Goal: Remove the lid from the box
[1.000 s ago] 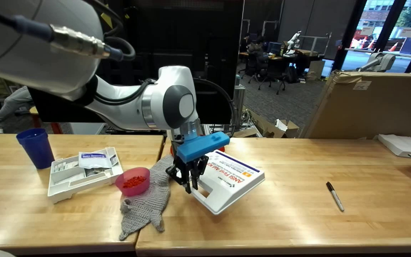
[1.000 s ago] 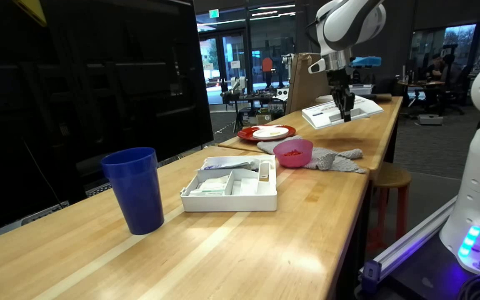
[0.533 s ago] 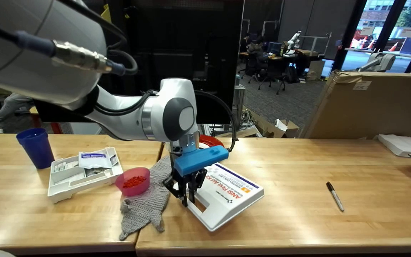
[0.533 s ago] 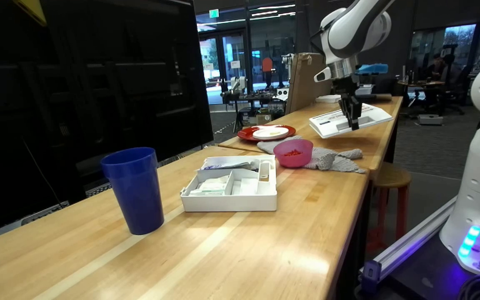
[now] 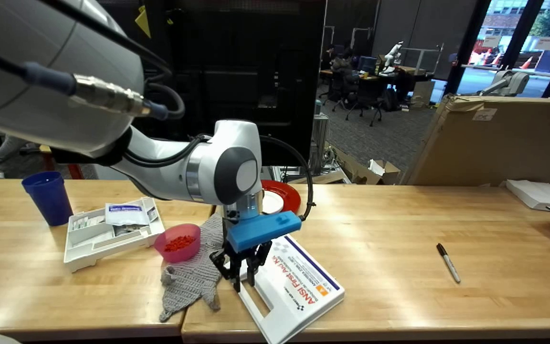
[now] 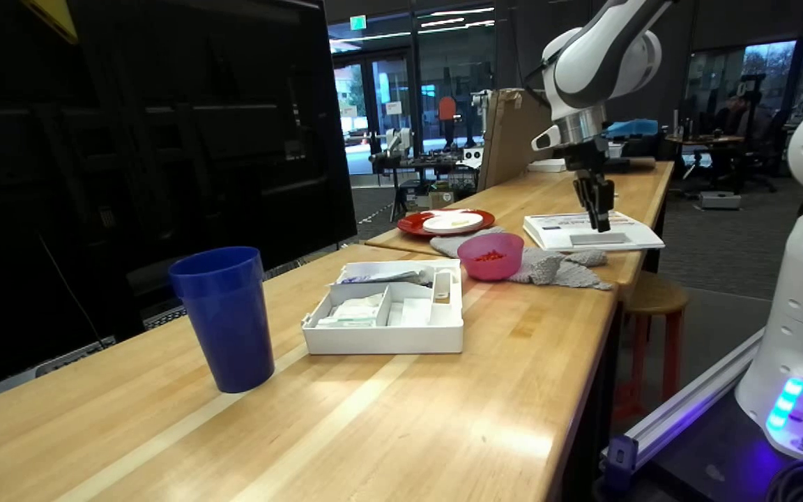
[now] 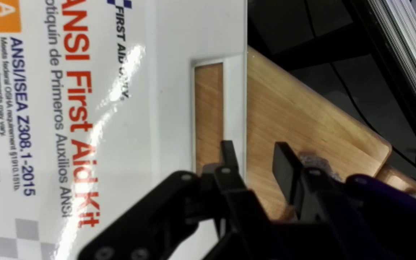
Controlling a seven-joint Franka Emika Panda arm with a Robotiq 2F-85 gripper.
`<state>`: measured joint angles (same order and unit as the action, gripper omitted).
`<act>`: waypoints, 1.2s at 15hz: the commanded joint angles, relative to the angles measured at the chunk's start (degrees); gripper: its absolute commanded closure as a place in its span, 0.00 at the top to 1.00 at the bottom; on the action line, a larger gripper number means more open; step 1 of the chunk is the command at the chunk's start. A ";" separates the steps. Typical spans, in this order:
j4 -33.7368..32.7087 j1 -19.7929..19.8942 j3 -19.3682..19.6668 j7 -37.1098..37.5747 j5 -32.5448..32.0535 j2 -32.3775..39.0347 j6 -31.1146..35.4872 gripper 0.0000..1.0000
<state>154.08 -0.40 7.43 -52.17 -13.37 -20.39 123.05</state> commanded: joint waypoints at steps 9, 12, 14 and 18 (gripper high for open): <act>-0.11 -3.04 -3.07 -6.66 -2.42 -5.88 -2.95 1.00; -2.37 -7.20 -5.14 -12.67 -0.41 -10.32 -8.06 1.00; -3.52 -10.09 -5.69 -16.86 0.82 -13.14 -9.96 1.00; -4.47 -14.78 -4.73 -26.30 4.29 -17.29 -9.19 1.00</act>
<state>149.61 -12.54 1.64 -71.65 -11.48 -33.60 114.34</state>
